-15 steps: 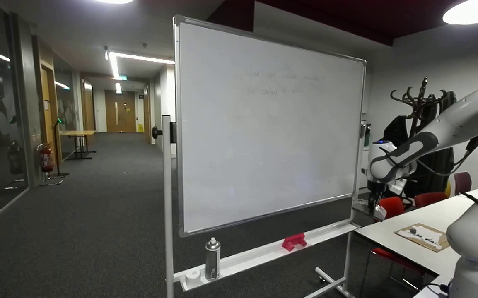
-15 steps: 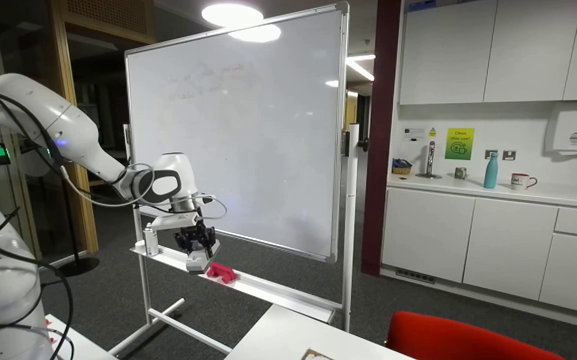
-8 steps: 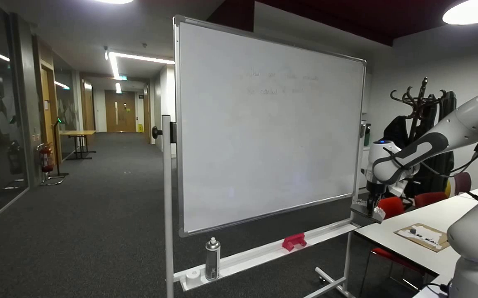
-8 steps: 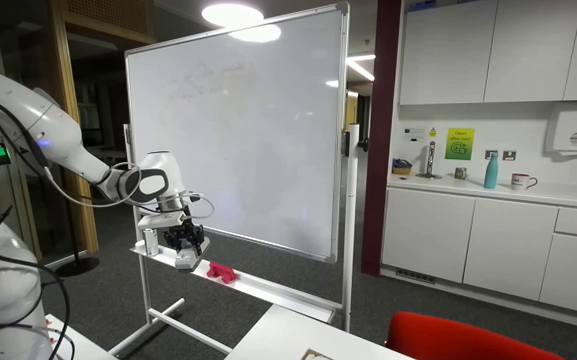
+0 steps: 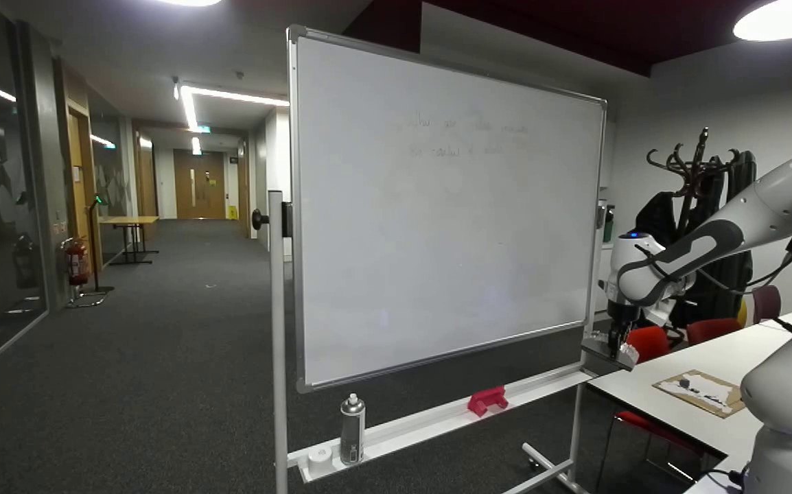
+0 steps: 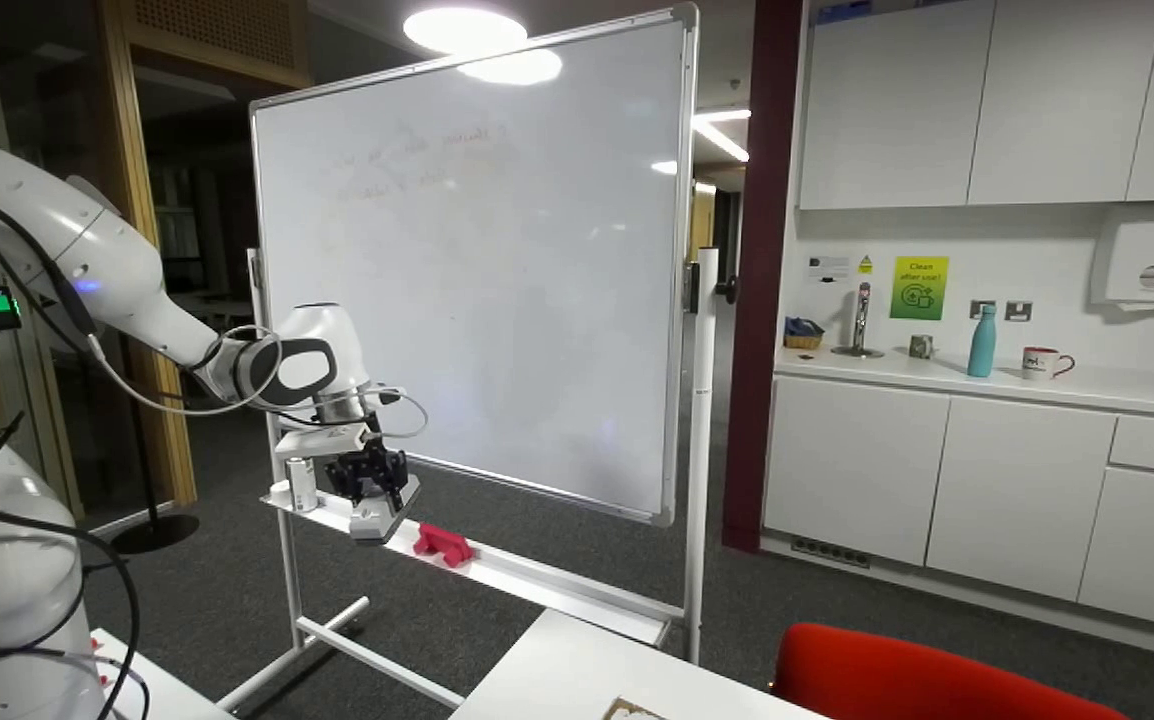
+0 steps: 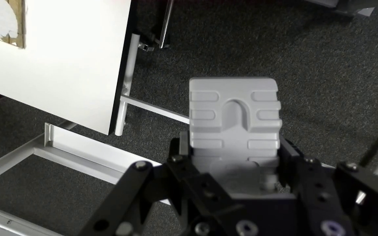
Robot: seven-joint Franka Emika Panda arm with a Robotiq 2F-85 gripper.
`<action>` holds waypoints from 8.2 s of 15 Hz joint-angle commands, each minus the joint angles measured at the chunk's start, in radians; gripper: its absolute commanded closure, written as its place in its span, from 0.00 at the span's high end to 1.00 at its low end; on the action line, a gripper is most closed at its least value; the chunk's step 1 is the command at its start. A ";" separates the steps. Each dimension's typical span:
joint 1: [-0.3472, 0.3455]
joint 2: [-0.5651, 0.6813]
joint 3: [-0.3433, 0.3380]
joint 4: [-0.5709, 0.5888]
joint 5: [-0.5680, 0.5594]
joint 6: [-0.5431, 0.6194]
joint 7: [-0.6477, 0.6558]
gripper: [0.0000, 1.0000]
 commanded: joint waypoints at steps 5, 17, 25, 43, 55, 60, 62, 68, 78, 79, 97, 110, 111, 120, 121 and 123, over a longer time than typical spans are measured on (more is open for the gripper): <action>0.005 -0.001 -0.004 0.001 -0.002 -0.003 0.002 0.60; 0.130 -0.117 0.187 0.109 -0.006 -0.011 0.144 0.35; 0.174 -0.232 0.239 0.226 0.004 0.011 0.224 0.35; 0.184 -0.296 0.238 0.299 -0.032 0.339 0.174 0.35; 0.094 -0.240 0.261 0.317 -0.014 0.521 0.288 0.35; -0.082 -0.147 0.351 0.455 -0.013 0.693 0.425 0.35; -0.166 -0.108 0.418 0.516 -0.022 0.716 0.469 0.35; -0.373 -0.017 0.634 0.680 -0.054 0.706 0.513 0.35; -0.789 0.015 0.938 0.820 -0.048 0.792 0.545 0.35; -0.817 0.012 0.957 0.815 -0.039 0.799 0.544 0.35; -0.990 0.013 1.076 0.837 -0.043 0.779 0.528 0.35; -1.391 0.015 1.439 1.035 0.046 0.750 0.462 0.35; -1.406 0.029 1.456 1.047 0.050 0.748 0.455 0.35; -1.413 0.150 1.462 1.102 0.091 0.712 0.423 0.35; -1.390 0.184 1.453 1.104 0.092 0.699 0.417 0.35; -1.336 0.260 1.439 1.113 0.090 0.640 0.401 0.35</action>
